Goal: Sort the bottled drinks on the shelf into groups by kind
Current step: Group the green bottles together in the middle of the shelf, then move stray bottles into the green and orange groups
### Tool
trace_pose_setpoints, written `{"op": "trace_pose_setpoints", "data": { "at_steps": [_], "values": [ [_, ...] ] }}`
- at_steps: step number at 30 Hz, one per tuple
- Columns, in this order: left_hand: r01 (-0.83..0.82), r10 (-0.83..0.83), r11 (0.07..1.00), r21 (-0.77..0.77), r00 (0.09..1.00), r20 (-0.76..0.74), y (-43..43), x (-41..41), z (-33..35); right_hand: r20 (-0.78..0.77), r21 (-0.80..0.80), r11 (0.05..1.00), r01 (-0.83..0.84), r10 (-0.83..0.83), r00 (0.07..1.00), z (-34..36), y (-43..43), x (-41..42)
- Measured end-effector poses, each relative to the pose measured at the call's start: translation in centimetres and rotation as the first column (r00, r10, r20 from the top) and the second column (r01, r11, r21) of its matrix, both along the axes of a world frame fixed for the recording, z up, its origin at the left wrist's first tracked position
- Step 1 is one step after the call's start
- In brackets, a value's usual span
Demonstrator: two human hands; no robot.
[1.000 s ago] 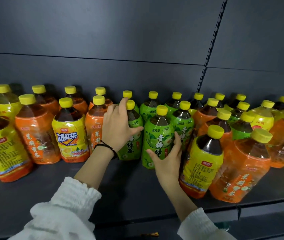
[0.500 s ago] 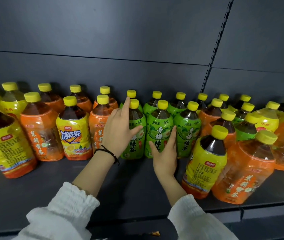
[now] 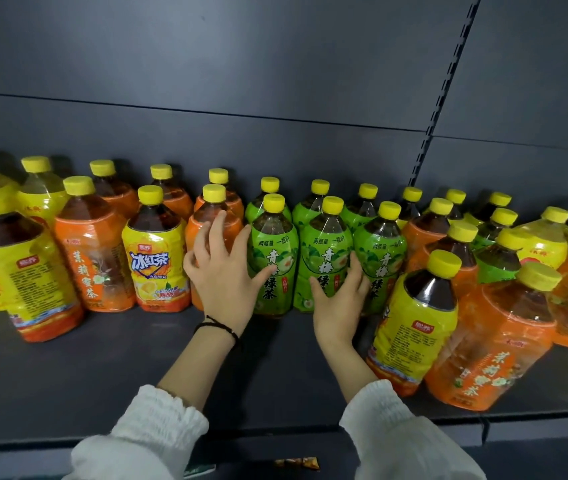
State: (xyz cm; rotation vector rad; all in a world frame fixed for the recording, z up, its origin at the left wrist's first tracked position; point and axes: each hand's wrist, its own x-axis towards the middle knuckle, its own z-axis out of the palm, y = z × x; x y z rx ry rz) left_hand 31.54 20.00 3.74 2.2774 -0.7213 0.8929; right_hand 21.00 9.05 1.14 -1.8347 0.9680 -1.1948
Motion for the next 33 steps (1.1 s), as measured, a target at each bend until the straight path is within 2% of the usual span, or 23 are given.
{"op": "trace_pose_setpoints", "data": {
  "at_steps": [4,7,9,10,12,13,15,17,19,21,24,28,33],
  "values": [
    [0.085,-0.086,0.995,-0.051,0.996,-0.018,0.3,0.2,0.0,-0.006,0.002,1.0,0.0,0.0,1.0,-0.1,0.3,-0.1],
    [0.129,-0.155,0.951,-0.282,0.985,-0.072,1.7,0.5,-0.1,0.063,-0.019,1.0,0.002,-0.001,0.998,-0.5,1.1,-0.4],
    [0.062,-0.142,0.889,-0.454,0.979,-0.145,3.1,1.2,0.2,0.093,-0.075,0.994,-0.083,0.09,0.992,-0.6,2.3,-0.3],
    [0.039,-0.143,0.873,-0.486,0.973,-0.18,3.6,1.5,0.5,0.089,-0.092,0.982,-0.162,0.17,0.981,-0.7,2.9,0.0],
    [0.017,-0.112,0.9,-0.436,0.975,-0.193,4.1,2.0,1.0,0.051,-0.071,0.948,-0.31,0.314,0.948,-0.5,4.1,1.0],
    [0.004,-0.084,0.917,-0.398,0.98,-0.183,4.2,2.3,1.3,0.025,-0.06,0.941,-0.333,0.335,0.942,-0.4,4.6,1.6],
    [-0.075,0.008,0.925,-0.374,0.984,-0.176,4.5,2.9,1.9,-0.008,-0.072,0.955,-0.287,0.287,0.958,-0.2,5.1,2.7],
    [-0.18,0.099,0.891,-0.418,0.973,-0.208,5.3,4.0,2.3,0.005,-0.057,0.972,-0.227,0.228,0.974,0.2,5.1,3.4],
    [-0.235,0.131,0.874,-0.424,0.957,-0.26,6.5,5.3,2.6,0.004,-0.037,0.981,-0.191,0.191,0.982,0.3,5.0,3.7],
    [-0.234,0.134,0.903,-0.361,0.95,-0.28,7.3,6.6,2.4,-0.01,-0.041,0.985,-0.167,0.167,0.986,0.3,4.9,3.8],
    [-0.195,0.154,0.96,-0.203,0.968,-0.2,7.8,8.1,1.9,-0.011,-0.039,0.988,-0.147,0.147,0.989,0.5,4.9,4.0],
    [-0.16,0.13,0.973,-0.164,0.975,-0.181,8.1,8.4,1.8,0.008,-0.047,0.991,-0.122,0.122,0.992,0.7,4.8,4.2],
    [-0.132,0.128,0.991,-0.028,0.986,-0.11,9.5,7.8,1.9,0.01,-0.073,0.993,-0.096,0.097,0.995,0.7,4.7,4.2]
  ]
}}
